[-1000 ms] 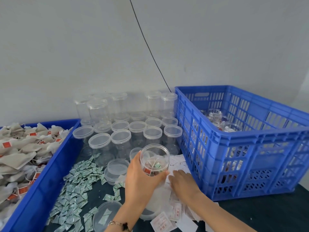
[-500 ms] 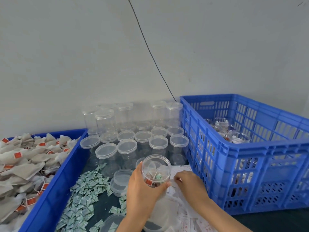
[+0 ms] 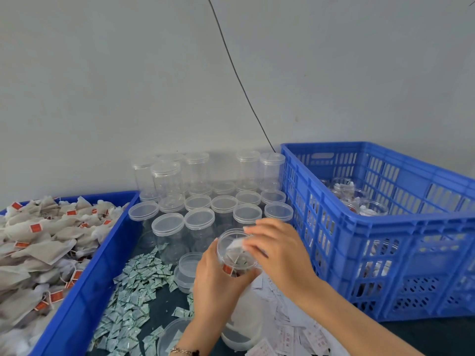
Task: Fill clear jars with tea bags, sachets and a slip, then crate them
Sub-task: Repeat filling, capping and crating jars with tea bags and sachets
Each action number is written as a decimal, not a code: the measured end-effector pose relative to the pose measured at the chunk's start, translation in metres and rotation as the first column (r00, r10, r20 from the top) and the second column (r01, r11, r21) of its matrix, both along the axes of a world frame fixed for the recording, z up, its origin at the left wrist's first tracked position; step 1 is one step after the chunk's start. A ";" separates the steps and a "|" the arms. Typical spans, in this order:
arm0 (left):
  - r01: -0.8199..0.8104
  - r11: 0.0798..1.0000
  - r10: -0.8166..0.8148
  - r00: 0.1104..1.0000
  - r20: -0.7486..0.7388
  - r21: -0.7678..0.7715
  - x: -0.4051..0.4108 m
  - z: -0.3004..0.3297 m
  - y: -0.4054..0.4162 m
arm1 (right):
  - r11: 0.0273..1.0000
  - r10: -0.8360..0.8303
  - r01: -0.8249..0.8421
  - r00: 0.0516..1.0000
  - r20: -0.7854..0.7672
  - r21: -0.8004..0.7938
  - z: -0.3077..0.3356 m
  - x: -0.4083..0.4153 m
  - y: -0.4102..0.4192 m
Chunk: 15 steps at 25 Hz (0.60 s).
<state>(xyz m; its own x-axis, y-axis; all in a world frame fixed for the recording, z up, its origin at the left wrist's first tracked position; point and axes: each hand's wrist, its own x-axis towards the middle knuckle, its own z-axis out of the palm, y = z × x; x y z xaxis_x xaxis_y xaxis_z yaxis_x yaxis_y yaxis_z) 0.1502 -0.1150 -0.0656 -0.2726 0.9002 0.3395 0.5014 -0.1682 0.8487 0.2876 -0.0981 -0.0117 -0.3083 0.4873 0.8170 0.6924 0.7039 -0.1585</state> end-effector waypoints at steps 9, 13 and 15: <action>0.028 0.997 -0.024 0.999 -0.046 0.076 0.006 0.023 -0.003 | 0.912 -0.108 0.031 0.980 -0.166 -0.409 0.007 0.021 0.001; 0.077 0.988 -0.065 0.994 -0.093 0.136 0.023 0.052 0.000 | 0.909 -0.214 0.072 0.925 -0.313 -0.410 0.030 0.033 -0.003; 0.090 0.980 -0.070 0.991 -0.116 0.178 0.034 0.077 0.002 | 0.910 -0.219 0.066 0.915 -0.338 -0.410 0.051 0.041 -0.005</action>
<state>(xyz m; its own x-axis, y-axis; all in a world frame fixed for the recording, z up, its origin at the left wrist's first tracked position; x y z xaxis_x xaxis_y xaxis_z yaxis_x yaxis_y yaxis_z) 0.1840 -0.1127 0.0115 -0.1544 0.8381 0.5232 0.5676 -0.3582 0.7413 0.3285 -0.1033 0.0394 0.0746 0.7992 0.5964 0.6176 0.4325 -0.6569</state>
